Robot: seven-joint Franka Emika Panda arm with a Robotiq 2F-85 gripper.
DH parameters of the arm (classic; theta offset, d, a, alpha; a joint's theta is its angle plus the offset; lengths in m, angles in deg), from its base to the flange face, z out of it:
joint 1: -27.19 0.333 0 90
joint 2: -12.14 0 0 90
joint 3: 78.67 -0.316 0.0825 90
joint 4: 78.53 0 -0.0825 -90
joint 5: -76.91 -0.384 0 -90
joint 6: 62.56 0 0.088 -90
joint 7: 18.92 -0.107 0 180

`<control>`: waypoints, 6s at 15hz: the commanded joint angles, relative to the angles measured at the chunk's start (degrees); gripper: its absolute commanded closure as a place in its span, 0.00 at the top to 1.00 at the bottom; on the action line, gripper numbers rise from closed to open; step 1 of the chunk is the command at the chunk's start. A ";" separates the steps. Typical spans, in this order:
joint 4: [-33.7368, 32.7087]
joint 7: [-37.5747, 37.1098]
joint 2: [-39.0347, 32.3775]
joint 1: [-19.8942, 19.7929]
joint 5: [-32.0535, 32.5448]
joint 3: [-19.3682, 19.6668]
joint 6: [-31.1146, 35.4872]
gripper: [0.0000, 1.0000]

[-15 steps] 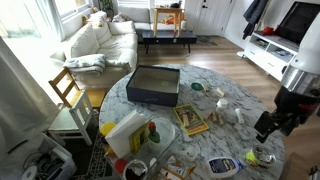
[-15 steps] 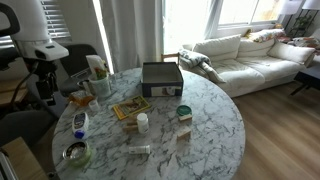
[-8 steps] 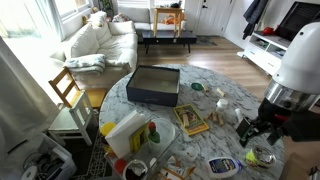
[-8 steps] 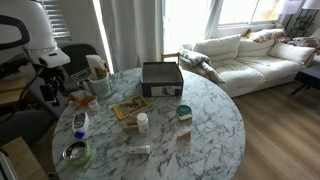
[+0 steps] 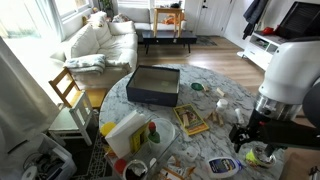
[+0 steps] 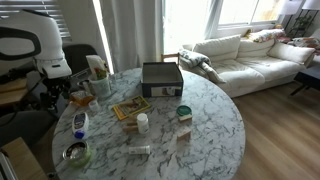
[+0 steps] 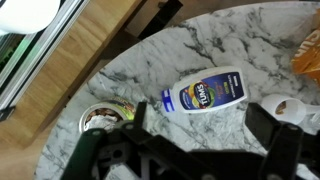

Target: Pick up the container with a blue lid and place it the right way up on the table, pick up the container with a blue lid and put it in the clear storage container

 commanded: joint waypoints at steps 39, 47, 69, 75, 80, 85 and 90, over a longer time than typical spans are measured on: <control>-0.37 -49.42 -35.87 7.64 -8.79 6.91 48.77 1.00; -4.72 -19.82 -33.05 -4.15 -24.83 -1.78 37.93 1.00; -16.06 7.51 -43.57 -2.29 -35.25 12.54 14.15 0.57; -15.43 5.32 -41.46 -0.97 -33.56 14.45 15.13 0.29; -14.36 -1.11 -37.91 1.51 -26.51 16.75 15.85 0.19; -13.60 -13.32 -32.54 3.47 -12.99 17.28 15.39 0.19; -11.38 -34.37 -25.80 5.35 9.64 16.43 14.71 0.19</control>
